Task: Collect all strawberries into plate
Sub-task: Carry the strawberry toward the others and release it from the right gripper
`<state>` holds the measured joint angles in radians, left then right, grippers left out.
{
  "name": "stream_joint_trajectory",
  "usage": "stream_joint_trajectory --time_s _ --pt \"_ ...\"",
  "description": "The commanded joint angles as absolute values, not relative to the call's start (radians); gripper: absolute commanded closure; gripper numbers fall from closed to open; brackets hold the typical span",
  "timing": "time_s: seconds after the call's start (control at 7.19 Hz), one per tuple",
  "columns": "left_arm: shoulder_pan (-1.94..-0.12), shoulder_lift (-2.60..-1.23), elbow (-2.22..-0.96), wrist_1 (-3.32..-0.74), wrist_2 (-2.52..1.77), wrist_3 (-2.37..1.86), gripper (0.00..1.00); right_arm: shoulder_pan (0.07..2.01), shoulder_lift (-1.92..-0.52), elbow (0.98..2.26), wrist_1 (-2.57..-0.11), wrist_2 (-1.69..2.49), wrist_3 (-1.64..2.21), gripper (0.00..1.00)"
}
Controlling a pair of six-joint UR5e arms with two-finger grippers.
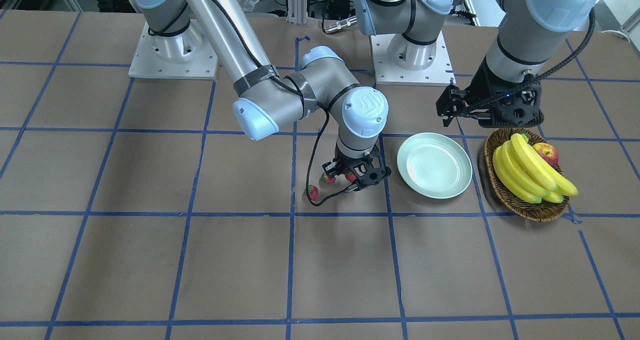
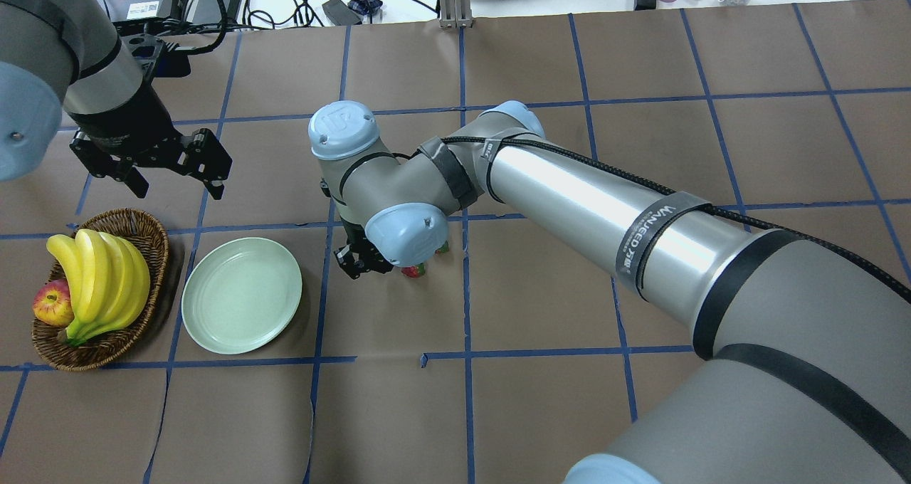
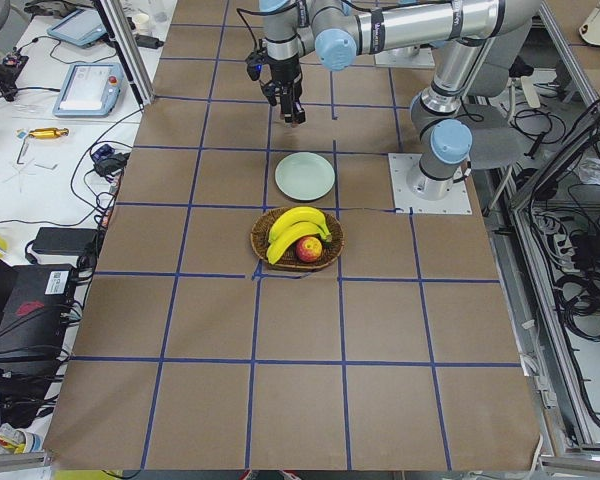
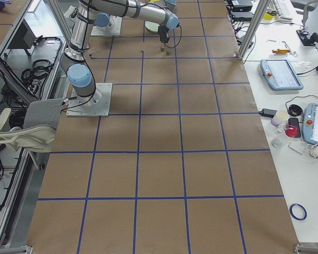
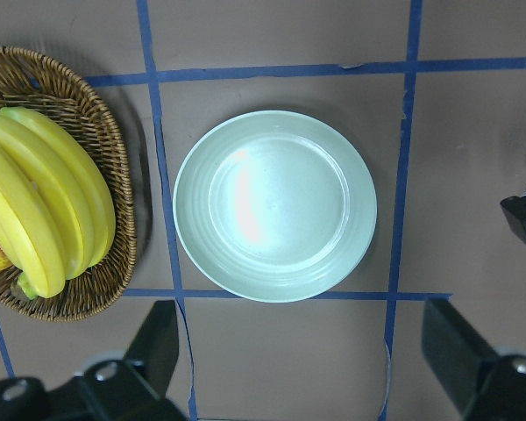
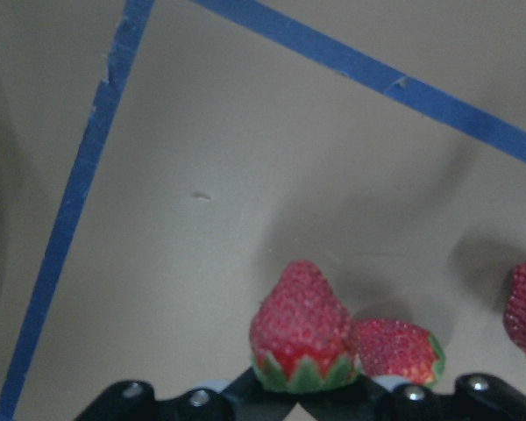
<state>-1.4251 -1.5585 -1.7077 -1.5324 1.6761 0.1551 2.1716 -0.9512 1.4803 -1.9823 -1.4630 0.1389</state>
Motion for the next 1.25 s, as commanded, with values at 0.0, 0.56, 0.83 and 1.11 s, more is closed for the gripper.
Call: stream_joint_trajectory --time_s 0.0,0.56,0.83,1.11 --pt "-1.425 -1.559 -1.709 -1.534 1.677 0.155 0.0 2.175 -0.946 1.489 -1.982 -1.457 0.13 0.57" --pt "-1.425 -1.559 -1.71 -1.532 1.677 0.152 0.0 2.172 -1.017 1.493 -1.962 -1.474 0.135 0.0" --pt "-1.425 -1.56 -1.709 -1.532 1.671 0.147 0.0 2.145 -1.081 1.479 -1.907 -1.477 0.137 0.0" --pt "-1.443 -1.578 -1.701 -1.52 1.666 0.056 0.0 2.021 -1.15 1.479 -1.814 -1.52 0.127 0.0"
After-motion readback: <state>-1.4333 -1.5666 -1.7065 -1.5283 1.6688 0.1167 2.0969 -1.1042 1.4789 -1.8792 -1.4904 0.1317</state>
